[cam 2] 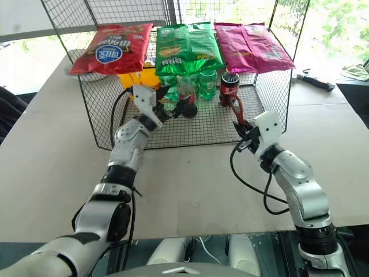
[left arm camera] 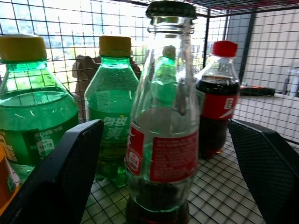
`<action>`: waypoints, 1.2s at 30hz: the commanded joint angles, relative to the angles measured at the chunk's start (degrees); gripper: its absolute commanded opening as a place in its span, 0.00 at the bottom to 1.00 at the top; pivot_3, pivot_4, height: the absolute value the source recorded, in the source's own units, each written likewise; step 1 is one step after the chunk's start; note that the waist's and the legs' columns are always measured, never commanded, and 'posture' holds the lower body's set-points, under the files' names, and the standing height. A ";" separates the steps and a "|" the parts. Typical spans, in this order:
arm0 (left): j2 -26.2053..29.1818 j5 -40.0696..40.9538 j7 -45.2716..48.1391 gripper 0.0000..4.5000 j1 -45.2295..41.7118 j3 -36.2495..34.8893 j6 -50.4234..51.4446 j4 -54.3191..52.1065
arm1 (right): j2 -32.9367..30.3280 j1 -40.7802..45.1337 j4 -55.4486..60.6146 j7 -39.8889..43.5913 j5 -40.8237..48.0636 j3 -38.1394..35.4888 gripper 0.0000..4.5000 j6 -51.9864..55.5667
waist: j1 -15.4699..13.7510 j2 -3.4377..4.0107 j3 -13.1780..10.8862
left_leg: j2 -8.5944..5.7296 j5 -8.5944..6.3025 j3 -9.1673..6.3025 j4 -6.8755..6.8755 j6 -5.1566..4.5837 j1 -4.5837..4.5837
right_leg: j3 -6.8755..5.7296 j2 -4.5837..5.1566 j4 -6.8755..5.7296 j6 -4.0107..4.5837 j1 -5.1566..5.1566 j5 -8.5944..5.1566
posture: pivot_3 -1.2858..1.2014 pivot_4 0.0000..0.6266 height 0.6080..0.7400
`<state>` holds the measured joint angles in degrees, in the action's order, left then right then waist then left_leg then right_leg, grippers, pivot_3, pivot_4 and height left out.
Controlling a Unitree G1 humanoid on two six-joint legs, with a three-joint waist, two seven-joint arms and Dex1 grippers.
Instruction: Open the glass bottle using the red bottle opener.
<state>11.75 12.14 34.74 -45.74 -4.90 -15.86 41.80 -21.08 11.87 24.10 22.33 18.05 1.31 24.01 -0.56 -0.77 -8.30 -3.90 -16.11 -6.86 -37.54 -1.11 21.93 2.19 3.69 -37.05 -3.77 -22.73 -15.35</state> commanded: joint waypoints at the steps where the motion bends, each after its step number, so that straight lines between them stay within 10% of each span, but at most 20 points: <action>1: -0.57 -2.38 -1.72 0.98 -4.75 -0.21 -6.49 7.96 | 1.12 0.67 3.58 -1.18 -1.28 0.43 0.00 -1.59 | 0.22 0.00 0.00 | 0.00 0.00 0.00 -0.01 0.00 0.01 | 0.00 0.00 0.00 0.00 -0.01 0.00 | 0.52 0.24 1.00; 13: -2.33 -7.56 -5.34 0.98 -15.47 0.58 -9.21 25.22 | 3.93 0.48 5.93 -3.45 -4.72 2.11 0.00 -2.71 | 1.20 -0.01 0.00 | -0.05 0.00 -0.04 -0.40 -0.02 0.04 | -0.03 -0.03 -0.39 -0.01 -0.01 -0.01 | 0.52 0.24 1.00; 19: -2.67 -8.16 -5.75 0.54 -15.24 0.38 -9.20 26.56 | 4.37 0.51 6.07 -3.42 -5.39 2.13 0.00 -2.74 | 1.13 -0.03 0.02 | -0.07 0.00 -0.05 -0.71 -0.02 0.02 | -0.03 -0.05 -0.70 -0.01 0.03 -0.01 | 0.52 0.24 1.00; 24: -2.96 -7.61 -5.07 0.54 -13.94 -0.06 -10.72 25.36 | 4.18 0.68 5.86 -2.98 -5.29 1.74 0.00 -2.60 | 1.15 -0.05 0.03 | -0.08 0.00 -0.07 -0.74 -0.02 0.03 | -0.03 -0.04 -0.72 -0.01 0.03 -0.01 | 0.52 0.24 1.00; 36: -1.48 -1.84 5.24 0.54 2.04 2.15 -1.59 -6.61 | 3.81 1.46 4.84 -2.07 -4.61 0.83 0.00 -2.34 | 1.43 -0.05 0.04 | -0.05 -0.01 -0.03 -0.68 -0.04 0.04 | 0.08 -0.01 -0.69 -0.01 -0.01 -0.01 | 0.52 0.24 1.00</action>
<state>10.08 9.18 39.61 -44.56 -3.75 -19.50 41.76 -17.11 12.56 27.31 19.81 12.76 3.23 22.36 0.87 -0.82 -8.26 -3.95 -16.12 -6.89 -38.20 -1.15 21.98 2.27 3.68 -37.72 -3.78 -22.76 -15.35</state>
